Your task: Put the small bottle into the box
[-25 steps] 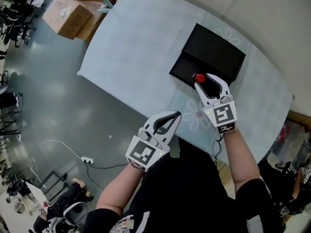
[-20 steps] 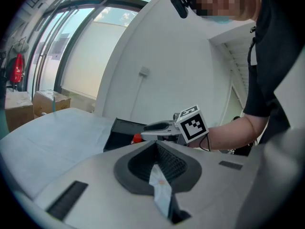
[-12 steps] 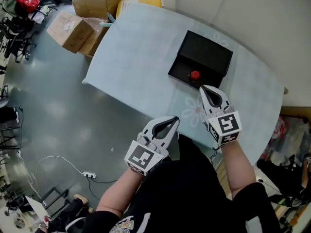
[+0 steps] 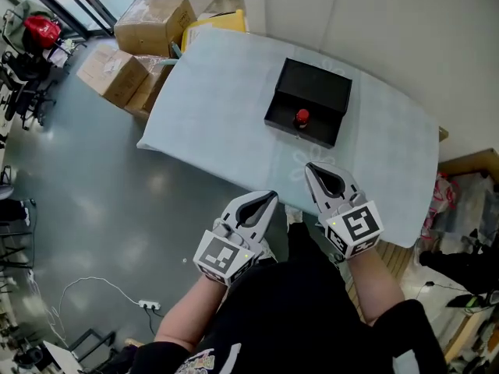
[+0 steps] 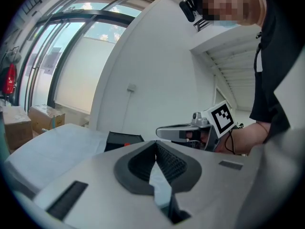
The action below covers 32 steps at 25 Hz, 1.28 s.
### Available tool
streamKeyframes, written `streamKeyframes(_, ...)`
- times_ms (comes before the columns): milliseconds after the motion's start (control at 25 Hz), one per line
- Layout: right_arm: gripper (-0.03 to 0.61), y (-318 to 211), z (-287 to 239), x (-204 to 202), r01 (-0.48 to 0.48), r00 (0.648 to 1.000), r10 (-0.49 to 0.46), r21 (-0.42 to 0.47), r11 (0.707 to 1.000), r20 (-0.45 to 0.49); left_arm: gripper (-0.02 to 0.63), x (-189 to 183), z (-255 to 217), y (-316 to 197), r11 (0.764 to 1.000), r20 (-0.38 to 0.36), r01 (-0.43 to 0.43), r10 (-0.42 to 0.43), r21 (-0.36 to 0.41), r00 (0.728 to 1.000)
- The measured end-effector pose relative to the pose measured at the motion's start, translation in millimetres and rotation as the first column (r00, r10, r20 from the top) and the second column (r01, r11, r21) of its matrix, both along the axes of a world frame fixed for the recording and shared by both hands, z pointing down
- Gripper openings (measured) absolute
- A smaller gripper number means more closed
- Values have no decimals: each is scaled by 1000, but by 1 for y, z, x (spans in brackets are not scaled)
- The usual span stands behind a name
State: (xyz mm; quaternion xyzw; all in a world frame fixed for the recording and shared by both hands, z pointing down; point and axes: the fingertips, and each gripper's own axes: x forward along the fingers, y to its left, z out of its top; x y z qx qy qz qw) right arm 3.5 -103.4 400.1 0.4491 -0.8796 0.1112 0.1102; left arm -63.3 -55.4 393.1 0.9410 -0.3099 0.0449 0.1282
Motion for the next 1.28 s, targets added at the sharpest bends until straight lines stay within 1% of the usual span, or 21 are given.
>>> streamKeyframes(120, 9, 25, -8, -8, -8, 1000, 8, 17, 1000, -2, 9, -12, -3, 14, 1000, 6, -2, 2, 11, 1000)
streamKeyframes(240, 9, 49, -11, -13, -31, 999, 31, 20, 999, 10, 8, -23, -6, 28, 1000, 30, 5, -5, 2, 1000)
streamKeyframes(400, 9, 82, -10, -23, -48, 999, 48, 13, 999, 21, 9, -33, -9, 52, 999, 8, -10, 9, 31, 1000)
streamKeyframes(680, 9, 124, -11, -33, -49, 999, 49, 12, 999, 14, 8, -35, -7, 84, 999, 1, -30, 30, 28, 1000)
streamKeyframes(920, 9, 141, -12, -26, -54, 999, 54, 15, 998, 7, 9, -26, -11, 96, 998, -4, -47, 47, 40, 999)
streamKeyframes(1280, 9, 148, -16, -20, -64, 998, 64, 28, 998, 29, 9, -22, -14, 106, 997, 10, -50, 50, 52, 999)
